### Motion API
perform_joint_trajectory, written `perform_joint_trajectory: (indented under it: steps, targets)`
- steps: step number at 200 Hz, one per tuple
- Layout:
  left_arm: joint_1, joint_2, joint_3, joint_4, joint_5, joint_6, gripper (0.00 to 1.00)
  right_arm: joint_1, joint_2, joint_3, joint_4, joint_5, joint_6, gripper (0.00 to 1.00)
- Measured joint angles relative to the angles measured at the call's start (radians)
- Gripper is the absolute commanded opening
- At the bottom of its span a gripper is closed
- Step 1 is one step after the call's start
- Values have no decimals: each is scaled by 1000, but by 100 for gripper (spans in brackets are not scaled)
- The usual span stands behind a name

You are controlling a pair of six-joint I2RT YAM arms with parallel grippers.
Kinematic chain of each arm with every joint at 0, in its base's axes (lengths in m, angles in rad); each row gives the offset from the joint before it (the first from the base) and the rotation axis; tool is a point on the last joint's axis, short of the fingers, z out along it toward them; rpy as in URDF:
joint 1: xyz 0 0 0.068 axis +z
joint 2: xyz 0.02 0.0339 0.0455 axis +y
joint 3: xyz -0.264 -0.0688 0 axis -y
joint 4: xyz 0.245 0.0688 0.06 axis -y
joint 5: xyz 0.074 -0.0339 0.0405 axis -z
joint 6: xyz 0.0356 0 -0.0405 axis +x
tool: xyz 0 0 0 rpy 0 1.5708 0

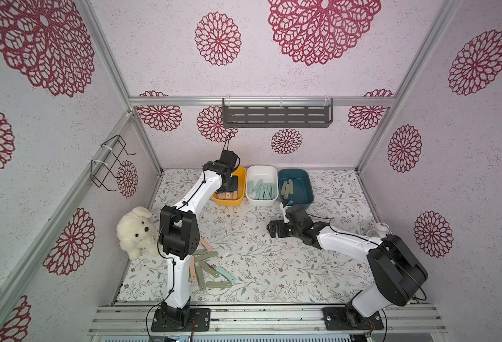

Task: Place the fruit knives into the storage box by color
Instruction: Place the fruit knife in the storage box, then pick up the fruit knife from the center of the board.

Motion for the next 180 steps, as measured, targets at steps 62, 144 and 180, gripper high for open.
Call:
perform_joint_trajectory:
  steps: [62,144,180]
  targets:
    - [50,296,268,-98,13,52,35,84,100,93,-5,-37,-61,97]
    - [49,-4,31,-93,100,-31,97,318,146,134,1,-37,-188,67]
    - [49,-274,-172,-63,107,-85,97,472,241,234,-33,-6,-240,60]
